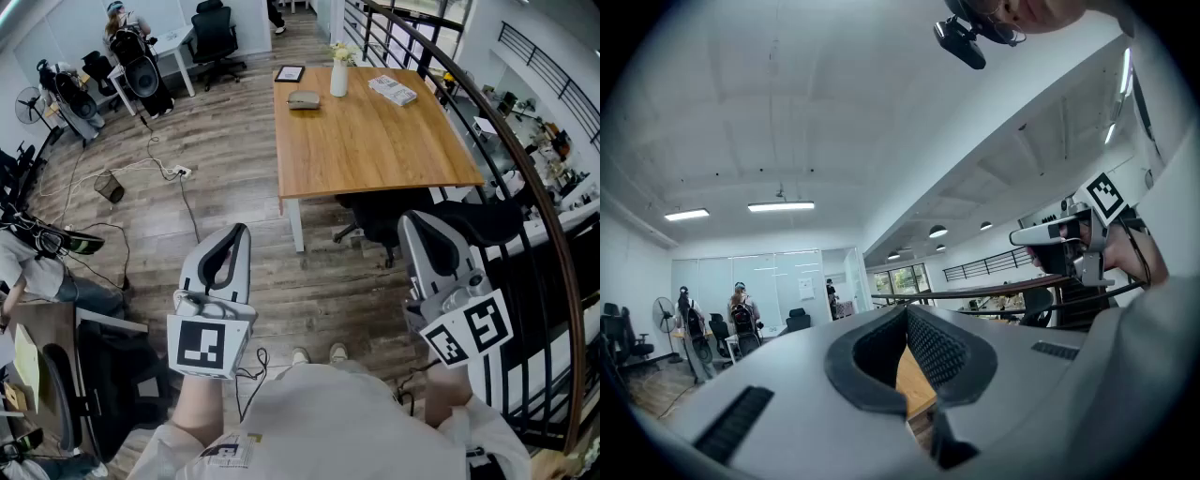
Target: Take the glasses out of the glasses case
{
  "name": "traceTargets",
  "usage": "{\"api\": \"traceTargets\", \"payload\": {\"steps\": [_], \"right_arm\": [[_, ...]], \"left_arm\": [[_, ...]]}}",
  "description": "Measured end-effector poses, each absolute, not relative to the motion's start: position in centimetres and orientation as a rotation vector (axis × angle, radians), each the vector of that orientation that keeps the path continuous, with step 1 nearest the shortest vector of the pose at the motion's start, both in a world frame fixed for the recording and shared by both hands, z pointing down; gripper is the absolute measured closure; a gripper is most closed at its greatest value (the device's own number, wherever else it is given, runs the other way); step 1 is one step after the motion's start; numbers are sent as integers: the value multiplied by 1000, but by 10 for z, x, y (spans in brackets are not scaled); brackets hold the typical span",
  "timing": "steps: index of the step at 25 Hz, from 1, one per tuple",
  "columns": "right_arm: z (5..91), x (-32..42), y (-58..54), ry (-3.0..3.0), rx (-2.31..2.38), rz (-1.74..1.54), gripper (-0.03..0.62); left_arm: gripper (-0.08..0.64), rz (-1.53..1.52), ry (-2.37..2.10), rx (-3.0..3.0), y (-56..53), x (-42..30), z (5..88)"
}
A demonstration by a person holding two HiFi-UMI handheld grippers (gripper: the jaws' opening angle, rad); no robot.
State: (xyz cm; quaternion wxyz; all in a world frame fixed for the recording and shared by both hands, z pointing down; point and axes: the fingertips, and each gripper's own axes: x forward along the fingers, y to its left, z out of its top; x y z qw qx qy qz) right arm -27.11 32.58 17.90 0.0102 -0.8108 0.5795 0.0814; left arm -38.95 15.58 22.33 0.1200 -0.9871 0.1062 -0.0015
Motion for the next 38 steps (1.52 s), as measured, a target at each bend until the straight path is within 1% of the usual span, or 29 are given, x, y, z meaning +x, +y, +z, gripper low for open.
{"api": "traceTargets", "payload": {"steps": [14, 20, 33, 34, 35, 36, 38], "right_arm": [[175, -244, 346, 1769, -2552, 278, 568], [176, -227, 358, 1773, -2554, 277, 568], [187, -174, 399, 1773, -2543, 275, 565], [186, -170, 401, 1765, -2542, 286, 500], [185, -167, 402, 1765, -2536, 296, 366], [183, -164, 403, 1770, -2531, 306, 342], [182, -157, 403, 1780, -2531, 326, 342]], "left_arm": [[543, 43, 329, -2840, 168, -363, 215], [543, 6, 347, -2829, 175, -349, 218], [543, -37, 387, -2812, 213, -307, 232], [543, -39, 388, -2817, 215, -304, 233], [543, -44, 390, -2823, 217, -301, 234], [543, -49, 394, -2831, 218, -298, 234], [543, -46, 396, -2827, 218, -293, 233]]}}
